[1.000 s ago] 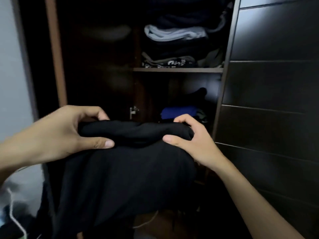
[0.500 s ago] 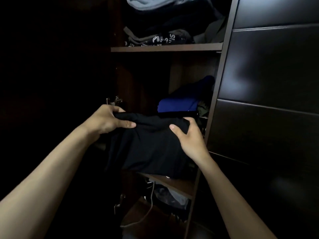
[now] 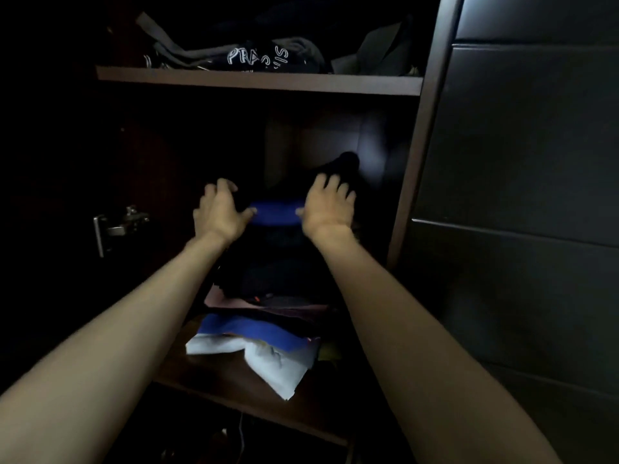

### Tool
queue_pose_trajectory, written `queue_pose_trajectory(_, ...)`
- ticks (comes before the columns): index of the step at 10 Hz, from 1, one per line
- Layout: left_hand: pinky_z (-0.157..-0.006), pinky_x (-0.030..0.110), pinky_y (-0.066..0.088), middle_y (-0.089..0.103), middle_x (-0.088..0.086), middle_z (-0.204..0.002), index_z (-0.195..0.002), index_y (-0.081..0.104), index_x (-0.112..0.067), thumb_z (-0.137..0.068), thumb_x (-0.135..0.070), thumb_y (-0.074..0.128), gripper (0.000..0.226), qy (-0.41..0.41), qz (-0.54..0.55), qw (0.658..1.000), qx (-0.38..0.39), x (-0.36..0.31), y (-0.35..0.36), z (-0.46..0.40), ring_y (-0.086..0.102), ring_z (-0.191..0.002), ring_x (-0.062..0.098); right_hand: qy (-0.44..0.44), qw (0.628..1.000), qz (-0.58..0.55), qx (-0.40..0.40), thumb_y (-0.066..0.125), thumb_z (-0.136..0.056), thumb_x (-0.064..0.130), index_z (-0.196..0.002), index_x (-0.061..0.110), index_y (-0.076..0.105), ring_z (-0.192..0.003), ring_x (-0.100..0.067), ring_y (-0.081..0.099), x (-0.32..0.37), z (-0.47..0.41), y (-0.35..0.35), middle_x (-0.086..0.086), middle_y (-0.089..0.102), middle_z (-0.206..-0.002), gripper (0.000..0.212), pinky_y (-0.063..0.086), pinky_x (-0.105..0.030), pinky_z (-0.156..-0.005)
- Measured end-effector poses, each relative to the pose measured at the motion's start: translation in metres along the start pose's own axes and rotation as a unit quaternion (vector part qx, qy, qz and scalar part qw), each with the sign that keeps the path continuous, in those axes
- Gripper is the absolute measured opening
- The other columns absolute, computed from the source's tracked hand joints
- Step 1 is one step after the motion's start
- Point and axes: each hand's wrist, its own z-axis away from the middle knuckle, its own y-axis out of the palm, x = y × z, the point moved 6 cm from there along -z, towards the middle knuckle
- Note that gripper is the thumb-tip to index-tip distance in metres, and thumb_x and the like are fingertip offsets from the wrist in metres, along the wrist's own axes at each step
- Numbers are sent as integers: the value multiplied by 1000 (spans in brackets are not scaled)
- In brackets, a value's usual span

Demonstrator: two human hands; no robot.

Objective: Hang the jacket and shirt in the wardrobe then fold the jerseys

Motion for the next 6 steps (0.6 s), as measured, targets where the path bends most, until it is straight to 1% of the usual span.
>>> queue_pose_trajectory(1, -109, 45, 41, 53, 11, -141, -137, 54, -17, -89, -55, 63, 62, 45, 65, 988, 130, 26, 62, 24, 51, -131, 29, -25, 996, -9, 90, 44, -100, 59, -157, 14, 24, -151, -37, 21, -11, 19, 66, -15, 24, -164, 76, 15, -52, -123)
queue_pose_trajectory(2, -120, 41, 29, 44, -2, -156, -149, 45, -26, -95, -68, 39, 69, 75, 10, 966, 248, 49, 112, 42, 37, -146, 18, -37, 985, 24, 165, 19, -104, 64, -163, 21, 15, -157, -32, 0, -26, 38, 117, -10, 6, -171, 74, -2, -53, -125)
queue_pose_trajectory(3, -124, 44, 18, 28, -7, -164, -157, 30, -31, -102, -61, 28, 62, 108, -71, 956, 264, 47, 122, 41, 19, -153, 13, -26, 985, 45, 162, 13, -104, 63, -163, 26, 11, -158, -28, -8, -33, 44, 132, -6, 0, -172, 70, -9, -53, -125)
queue_pose_trajectory(4, -125, 46, 13, 22, -7, -167, -159, 23, -30, -103, -60, 24, 63, 87, -120, 944, 294, 37, 114, 43, 14, -154, 14, -32, 975, 63, 213, 13, -104, 62, -164, 26, 8, -157, -31, -8, -28, 40, 122, -7, -2, -172, 70, -8, -54, -125)
queue_pose_trajectory(5, -122, 45, 20, 32, -3, -163, -156, 33, -26, -105, -53, 31, 58, 86, -118, 964, 222, 28, 85, 62, 27, -151, 17, -95, 975, 42, 195, 21, -107, 55, -163, 22, 13, -157, -33, 2, -12, 60, 101, -9, 9, -171, 65, -2, -54, -125)
queue_pose_trajectory(6, -119, 43, 28, 37, -1, -161, -154, 38, -25, -104, -49, 38, 55, 74, -96, 977, 176, 27, 60, 97, 33, -148, 19, -164, 972, -16, 166, 29, -108, 46, -162, 16, 17, -155, -33, 12, -3, 90, 90, -10, 19, -168, 62, 7, -52, -126)
